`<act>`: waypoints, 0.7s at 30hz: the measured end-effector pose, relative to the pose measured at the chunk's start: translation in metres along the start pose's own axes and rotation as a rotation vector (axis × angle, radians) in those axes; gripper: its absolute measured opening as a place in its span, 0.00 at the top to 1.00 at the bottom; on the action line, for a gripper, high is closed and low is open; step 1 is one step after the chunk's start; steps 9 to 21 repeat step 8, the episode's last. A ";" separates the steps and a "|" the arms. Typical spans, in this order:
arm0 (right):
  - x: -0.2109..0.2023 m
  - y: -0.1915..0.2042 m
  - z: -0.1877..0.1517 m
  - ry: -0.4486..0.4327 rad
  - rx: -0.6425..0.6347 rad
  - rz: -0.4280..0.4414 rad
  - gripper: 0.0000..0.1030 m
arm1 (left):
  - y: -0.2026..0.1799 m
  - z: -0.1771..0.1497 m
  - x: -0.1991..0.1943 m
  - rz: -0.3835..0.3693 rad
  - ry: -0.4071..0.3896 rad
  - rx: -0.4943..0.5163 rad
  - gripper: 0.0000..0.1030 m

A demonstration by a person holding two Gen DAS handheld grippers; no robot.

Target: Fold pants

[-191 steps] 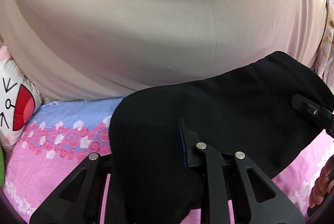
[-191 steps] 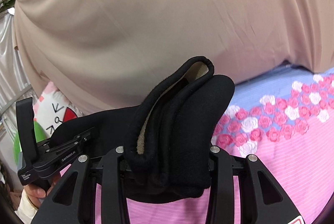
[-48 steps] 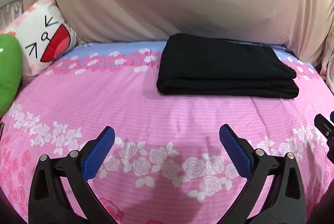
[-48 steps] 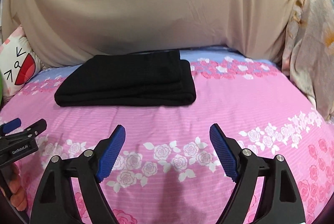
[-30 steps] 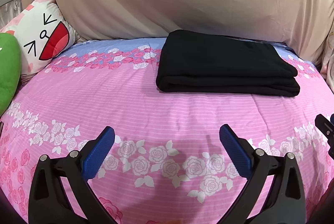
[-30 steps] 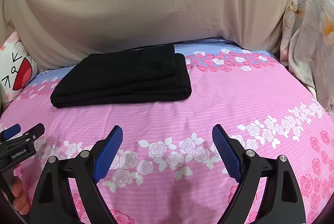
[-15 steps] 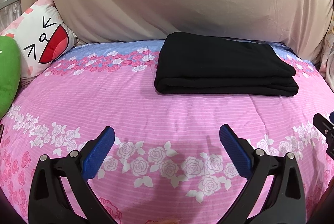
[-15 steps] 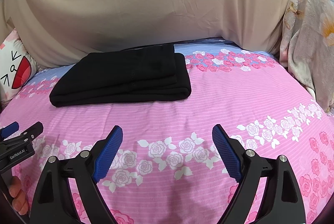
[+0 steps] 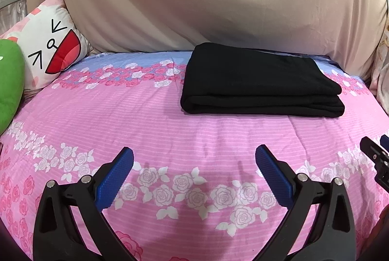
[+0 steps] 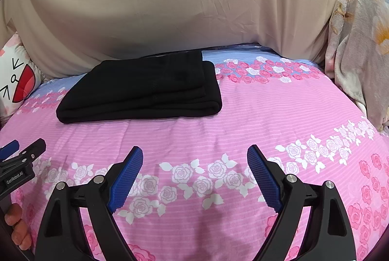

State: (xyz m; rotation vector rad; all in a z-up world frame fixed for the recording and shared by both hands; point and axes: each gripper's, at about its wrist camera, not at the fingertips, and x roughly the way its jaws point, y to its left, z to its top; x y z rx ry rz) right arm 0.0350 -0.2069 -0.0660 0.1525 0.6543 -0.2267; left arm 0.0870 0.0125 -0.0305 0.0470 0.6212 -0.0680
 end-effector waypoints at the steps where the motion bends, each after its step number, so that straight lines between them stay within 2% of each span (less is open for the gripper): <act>1: 0.000 0.000 0.000 0.000 0.000 0.000 0.17 | -0.002 0.000 0.001 0.019 0.004 0.006 0.05; 6: -0.001 -0.002 0.000 -0.004 0.002 -0.008 0.17 | -0.007 0.000 0.002 0.021 0.011 0.036 0.05; 21: -0.002 -0.002 0.000 -0.004 0.001 -0.008 0.17 | -0.006 0.000 0.003 0.020 0.015 0.033 0.05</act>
